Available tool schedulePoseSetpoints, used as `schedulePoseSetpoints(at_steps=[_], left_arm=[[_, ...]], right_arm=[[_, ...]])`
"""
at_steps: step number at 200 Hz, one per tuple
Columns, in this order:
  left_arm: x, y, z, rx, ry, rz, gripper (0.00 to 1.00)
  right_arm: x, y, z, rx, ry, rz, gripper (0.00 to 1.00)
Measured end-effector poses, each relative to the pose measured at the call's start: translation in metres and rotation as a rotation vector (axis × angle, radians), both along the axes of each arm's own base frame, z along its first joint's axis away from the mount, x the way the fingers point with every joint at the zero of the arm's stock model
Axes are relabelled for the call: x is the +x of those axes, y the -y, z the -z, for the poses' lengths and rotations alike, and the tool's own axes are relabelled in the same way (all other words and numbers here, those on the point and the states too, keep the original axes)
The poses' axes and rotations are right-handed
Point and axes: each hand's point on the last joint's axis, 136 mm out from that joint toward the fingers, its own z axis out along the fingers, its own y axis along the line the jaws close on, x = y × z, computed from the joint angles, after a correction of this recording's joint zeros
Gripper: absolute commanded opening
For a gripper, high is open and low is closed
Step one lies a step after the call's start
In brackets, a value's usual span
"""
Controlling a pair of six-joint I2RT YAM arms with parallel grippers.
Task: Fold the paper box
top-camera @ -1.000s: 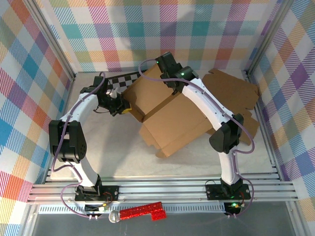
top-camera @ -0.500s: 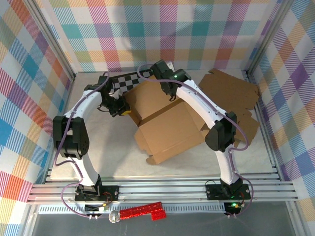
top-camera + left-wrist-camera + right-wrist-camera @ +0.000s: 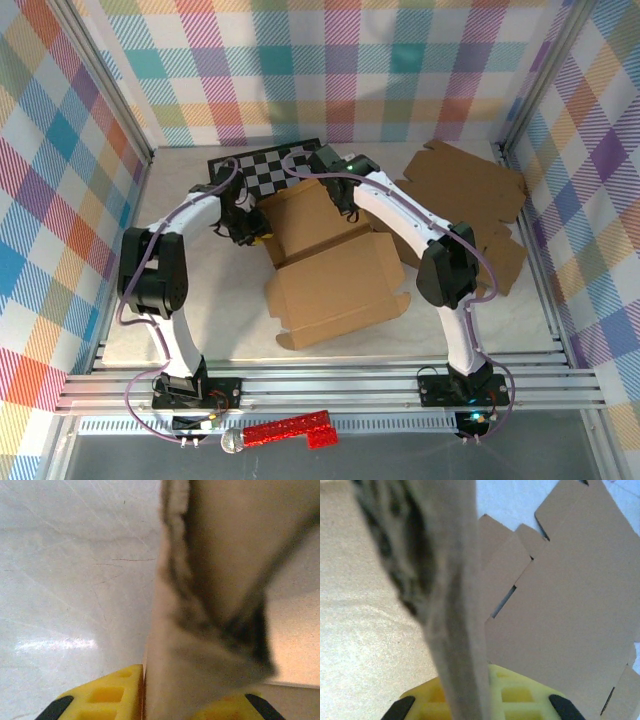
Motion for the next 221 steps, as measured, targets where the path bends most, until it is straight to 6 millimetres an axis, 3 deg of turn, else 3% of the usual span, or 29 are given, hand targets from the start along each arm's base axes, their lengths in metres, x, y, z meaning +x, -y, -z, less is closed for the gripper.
schedulePoseSetpoints(at_steps=[43, 88, 135, 198, 221], left_arm=[[-0.002, 0.008, 0.016, 0.068, 0.017, 0.019, 0.23], [-0.002, 0.003, 0.027, 0.152, 0.04, 0.011, 0.14], [-0.002, 0.007, 0.024, 0.275, 0.095, 0.022, 0.0], [-0.008, 0.007, 0.02, 0.375, 0.106, 0.003, 0.0], [-0.009, 0.006, 0.01, 0.403, 0.091, 0.013, 0.06]], right_arm=[[-0.004, 0.003, 0.012, 0.001, -0.029, 0.014, 0.0], [-0.009, 0.004, 0.021, 0.008, -0.052, 0.015, 0.0], [-0.013, 0.008, 0.028, 0.008, -0.064, 0.036, 0.0], [-0.017, 0.013, 0.037, 0.007, -0.083, 0.058, 0.0], [-0.019, 0.014, 0.04, 0.015, -0.095, 0.072, 0.0]])
